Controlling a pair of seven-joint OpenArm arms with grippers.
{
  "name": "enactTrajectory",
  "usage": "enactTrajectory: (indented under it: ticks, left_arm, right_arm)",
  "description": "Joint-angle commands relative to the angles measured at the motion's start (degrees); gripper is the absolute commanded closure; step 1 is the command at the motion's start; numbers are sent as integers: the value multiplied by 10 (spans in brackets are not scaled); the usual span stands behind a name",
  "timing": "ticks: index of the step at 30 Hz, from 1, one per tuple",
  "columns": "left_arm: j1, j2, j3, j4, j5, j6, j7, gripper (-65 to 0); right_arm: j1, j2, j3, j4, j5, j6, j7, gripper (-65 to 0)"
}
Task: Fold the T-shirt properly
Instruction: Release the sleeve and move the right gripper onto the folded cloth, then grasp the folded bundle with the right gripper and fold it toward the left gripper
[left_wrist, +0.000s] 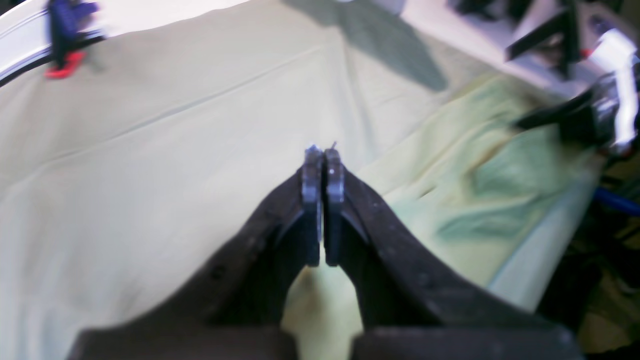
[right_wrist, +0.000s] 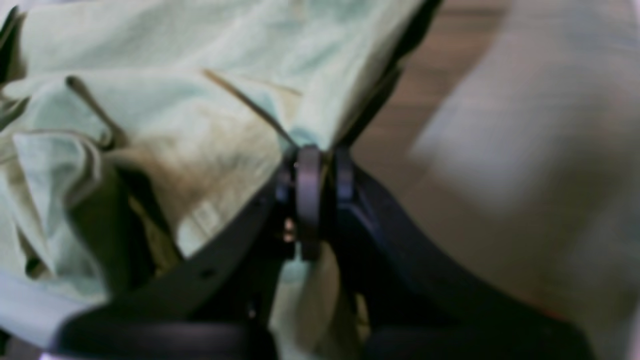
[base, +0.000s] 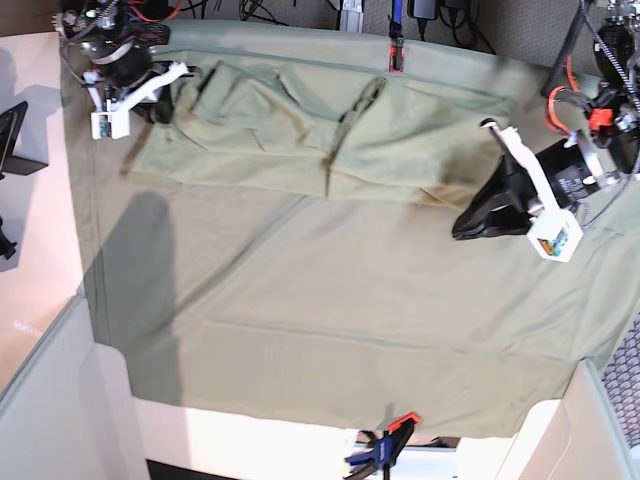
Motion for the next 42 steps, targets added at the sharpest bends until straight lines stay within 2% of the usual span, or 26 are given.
enactTrajectory:
  ticks: [1, 4, 6, 9, 12, 16, 21, 24, 27, 29, 31, 35, 39, 42]
  left_arm:
    - [-1, -10, -8, 9, -9, -3, -12, 0]
    - [17, -24, -12, 9, -8, -3, -12, 0]
    - [33, -30, -12, 9, 3, -3, -12, 0]
    - [58, -35, -12, 9, 19, -3, -12, 0]
    - [78, -37, -13, 9, 26, -3, -12, 0]
    - [93, -38, -13, 9, 30, -3, -12, 0]
    - [94, -38, -12, 9, 27, -3, -12, 0]
    - [94, -38, -12, 9, 25, -3, -12, 0]
    - [94, -38, -13, 9, 25, -3, -12, 0]
    - [94, -38, -13, 9, 25, -3, -12, 0]
    - [94, -38, -13, 9, 25, -3, -12, 0]
    - [94, -38, -15, 9, 24, -3, -13, 0]
    - [94, -38, -15, 9, 13, -3, -13, 0]
    - [94, -38, -28, 9, -19, -3, -12, 0]
  right_arm:
    - [4, 20, 19, 8, 17, -2, 16, 0]
    - [4, 50, 49, 10, 88, -2, 14, 0]
    - [4, 54, 54, 23, 135, 0, 3, 0]
    - [4, 36, 40, 66, 178, 22, -12, 0]
    - [4, 4, -15, 129, 180, 26, -13, 0]
    - [6, -51, -151, 168, 133, 26, 2, 0]
    - [56, -121, -322, 99, -18, 25, 23, 0]
    - [91, -145, -382, 26, -28, 25, 24, 0]
    - [118, -171, -421, -35, -29, 25, 34, -217]
    - [131, -187, -442, -63, -37, 25, 36, -275]
    - [138, -200, -464, -81, -34, 26, 36, -276]
    - [143, -198, -515, -81, -32, 26, 38, -276]
    - [147, -198, -523, -69, -32, 26, 37, -276]
    - [147, -199, -522, -28, -32, 26, 36, -275]
